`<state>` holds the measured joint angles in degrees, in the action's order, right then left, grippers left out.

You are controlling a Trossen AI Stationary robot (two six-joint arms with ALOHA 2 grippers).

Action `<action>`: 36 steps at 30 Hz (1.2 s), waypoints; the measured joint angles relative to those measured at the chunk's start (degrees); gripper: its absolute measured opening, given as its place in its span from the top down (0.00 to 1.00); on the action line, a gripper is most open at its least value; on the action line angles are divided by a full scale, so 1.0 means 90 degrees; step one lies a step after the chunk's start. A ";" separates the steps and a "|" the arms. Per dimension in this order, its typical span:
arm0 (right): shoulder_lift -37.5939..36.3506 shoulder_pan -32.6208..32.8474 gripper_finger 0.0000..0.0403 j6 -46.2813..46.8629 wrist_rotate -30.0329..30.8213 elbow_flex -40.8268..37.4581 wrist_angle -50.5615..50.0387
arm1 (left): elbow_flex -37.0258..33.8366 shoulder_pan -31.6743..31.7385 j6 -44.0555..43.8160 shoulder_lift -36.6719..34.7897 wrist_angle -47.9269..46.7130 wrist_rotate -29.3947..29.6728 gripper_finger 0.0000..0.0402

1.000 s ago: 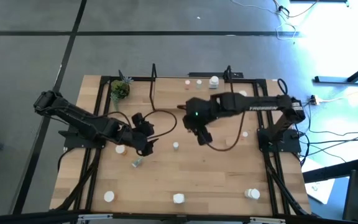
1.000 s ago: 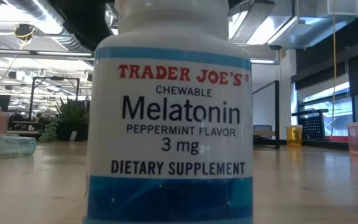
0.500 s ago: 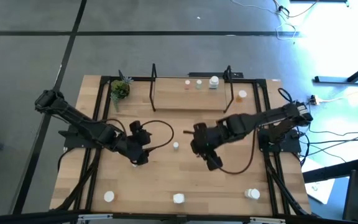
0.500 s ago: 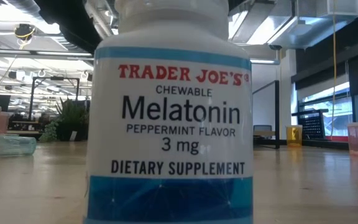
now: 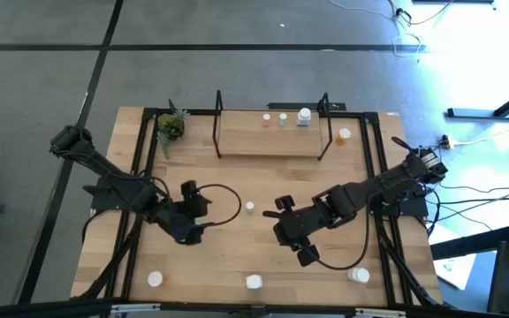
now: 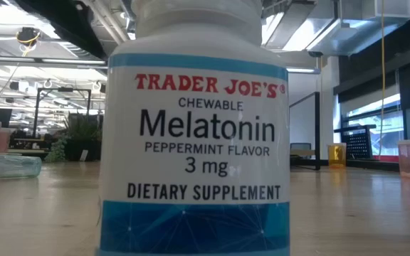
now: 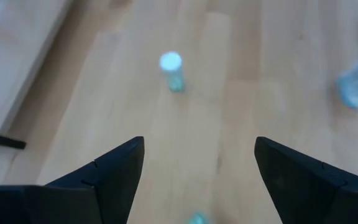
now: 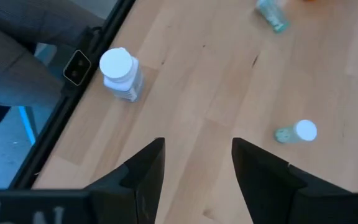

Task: Pick and place medicine bottles onto shelf by color
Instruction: Put the bottom right orange pill bottle on the shelf

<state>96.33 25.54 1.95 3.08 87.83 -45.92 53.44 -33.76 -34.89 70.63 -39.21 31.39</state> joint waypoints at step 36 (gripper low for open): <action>0.0000 -0.0360 0.53 0.0270 0.1648 -0.0501 0.1186 | 0.1131 -0.0354 -0.0699 -0.0466 -0.4240 -0.2721 0.26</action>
<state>96.33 22.29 4.38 17.91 83.32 -35.24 63.61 -36.95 -41.19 66.43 -77.36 6.90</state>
